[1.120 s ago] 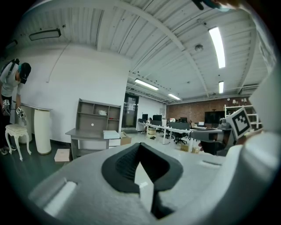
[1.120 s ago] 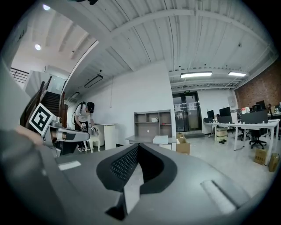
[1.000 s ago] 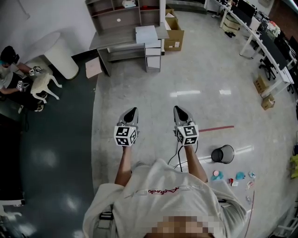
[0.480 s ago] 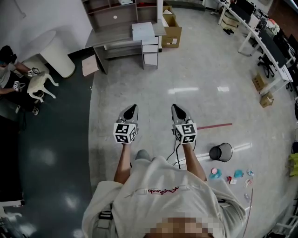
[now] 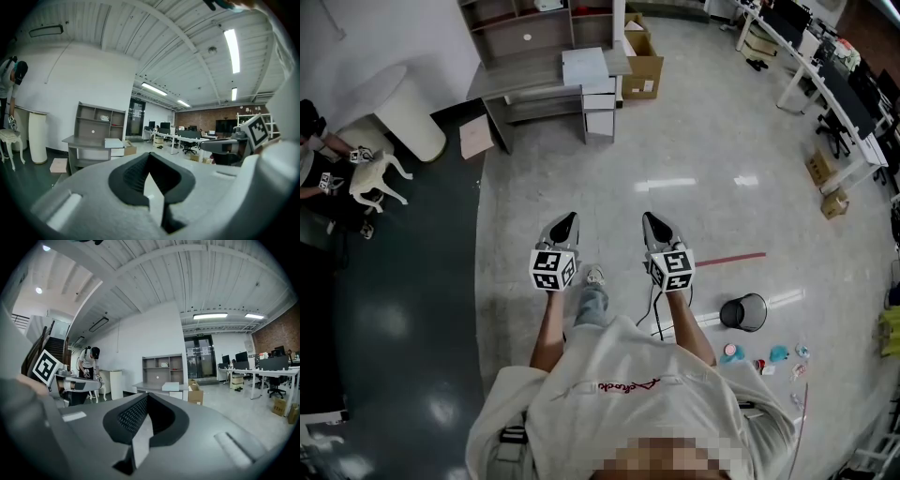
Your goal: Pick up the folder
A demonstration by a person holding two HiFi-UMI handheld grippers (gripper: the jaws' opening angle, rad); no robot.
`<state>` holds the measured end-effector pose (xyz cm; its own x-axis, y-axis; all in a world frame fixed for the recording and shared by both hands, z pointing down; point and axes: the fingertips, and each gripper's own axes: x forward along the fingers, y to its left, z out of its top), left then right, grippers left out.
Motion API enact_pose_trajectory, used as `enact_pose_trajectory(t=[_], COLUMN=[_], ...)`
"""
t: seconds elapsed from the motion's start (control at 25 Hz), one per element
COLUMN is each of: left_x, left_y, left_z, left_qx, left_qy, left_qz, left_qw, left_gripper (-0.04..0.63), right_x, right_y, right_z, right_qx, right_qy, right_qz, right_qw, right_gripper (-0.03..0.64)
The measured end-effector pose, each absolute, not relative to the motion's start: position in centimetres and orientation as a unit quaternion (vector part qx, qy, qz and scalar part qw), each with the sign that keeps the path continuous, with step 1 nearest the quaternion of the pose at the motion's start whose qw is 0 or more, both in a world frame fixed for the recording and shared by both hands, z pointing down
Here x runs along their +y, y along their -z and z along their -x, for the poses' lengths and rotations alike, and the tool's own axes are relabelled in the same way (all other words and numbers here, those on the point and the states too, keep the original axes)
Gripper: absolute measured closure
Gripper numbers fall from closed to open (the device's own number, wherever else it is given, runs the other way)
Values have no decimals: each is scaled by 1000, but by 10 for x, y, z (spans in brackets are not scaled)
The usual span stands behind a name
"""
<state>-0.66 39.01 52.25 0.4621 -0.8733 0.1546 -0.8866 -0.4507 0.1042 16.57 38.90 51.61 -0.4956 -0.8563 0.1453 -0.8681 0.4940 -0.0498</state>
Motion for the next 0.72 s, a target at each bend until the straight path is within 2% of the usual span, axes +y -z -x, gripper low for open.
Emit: enact_pose_trajectory(t=[0.72], left_x=[241], left_y=[-518], left_z=[21], left_qx=[-511], left_qy=[-33], left_qz=[-856], left_qw=[78], left_gripper=[595], right_x=[244], right_y=[-520], right_z=[-142], right_qx=[-864], right_qy=[-59], right_qz=[-497], right_qw=[61], right_gripper=[611])
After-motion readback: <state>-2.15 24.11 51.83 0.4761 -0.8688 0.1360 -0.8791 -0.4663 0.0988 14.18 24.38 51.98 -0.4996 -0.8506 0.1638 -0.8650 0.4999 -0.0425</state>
